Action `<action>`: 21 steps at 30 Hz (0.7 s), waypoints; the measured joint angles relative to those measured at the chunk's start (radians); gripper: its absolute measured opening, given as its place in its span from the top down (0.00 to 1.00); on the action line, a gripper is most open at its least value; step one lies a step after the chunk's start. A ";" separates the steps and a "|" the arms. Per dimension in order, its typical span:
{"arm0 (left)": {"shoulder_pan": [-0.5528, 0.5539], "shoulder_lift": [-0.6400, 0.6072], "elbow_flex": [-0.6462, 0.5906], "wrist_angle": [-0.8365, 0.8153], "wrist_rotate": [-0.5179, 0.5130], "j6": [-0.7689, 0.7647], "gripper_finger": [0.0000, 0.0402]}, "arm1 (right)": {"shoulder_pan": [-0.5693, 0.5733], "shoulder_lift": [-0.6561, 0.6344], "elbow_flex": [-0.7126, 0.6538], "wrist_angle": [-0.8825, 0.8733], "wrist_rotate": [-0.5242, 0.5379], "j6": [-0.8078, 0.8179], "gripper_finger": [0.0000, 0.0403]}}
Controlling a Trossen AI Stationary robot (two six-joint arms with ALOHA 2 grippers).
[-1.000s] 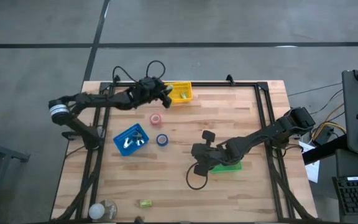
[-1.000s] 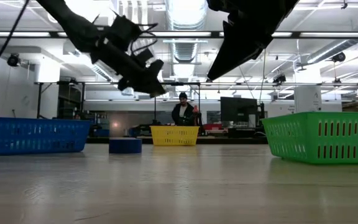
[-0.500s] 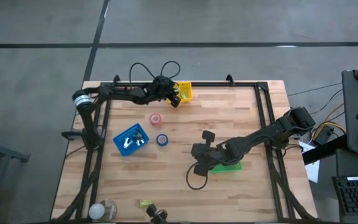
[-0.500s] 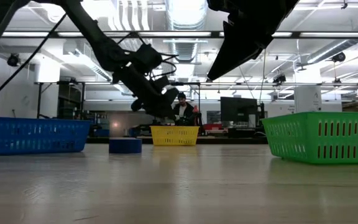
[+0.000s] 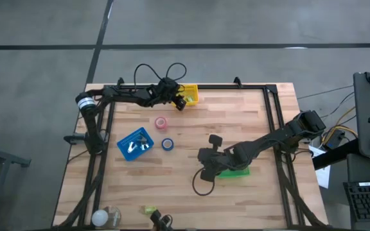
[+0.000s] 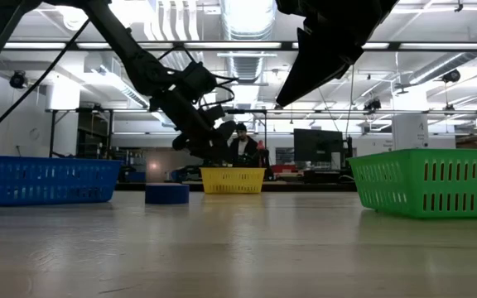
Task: Pick and place Stapler, Stapler remover, tape
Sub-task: Put the green staple into the yellow bin
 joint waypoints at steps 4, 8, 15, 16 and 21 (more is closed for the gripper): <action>-0.001 -0.027 -0.001 -0.010 0.002 0.011 0.44 | -0.001 0.000 0.000 0.001 0.000 0.000 0.98; -0.011 -0.106 -0.002 -0.110 0.031 0.034 0.42 | -0.001 0.000 0.000 0.002 0.000 -0.006 0.98; -0.159 -0.331 -0.069 -0.275 0.103 0.078 0.43 | 0.000 0.000 -0.010 0.004 0.001 -0.015 0.98; -0.190 -0.371 -0.086 -0.290 0.096 0.076 0.43 | 0.000 0.000 -0.012 0.002 0.001 -0.015 0.98; -0.380 -0.577 -0.186 -0.358 0.082 0.039 0.43 | 0.000 0.000 -0.013 0.004 0.001 -0.015 0.98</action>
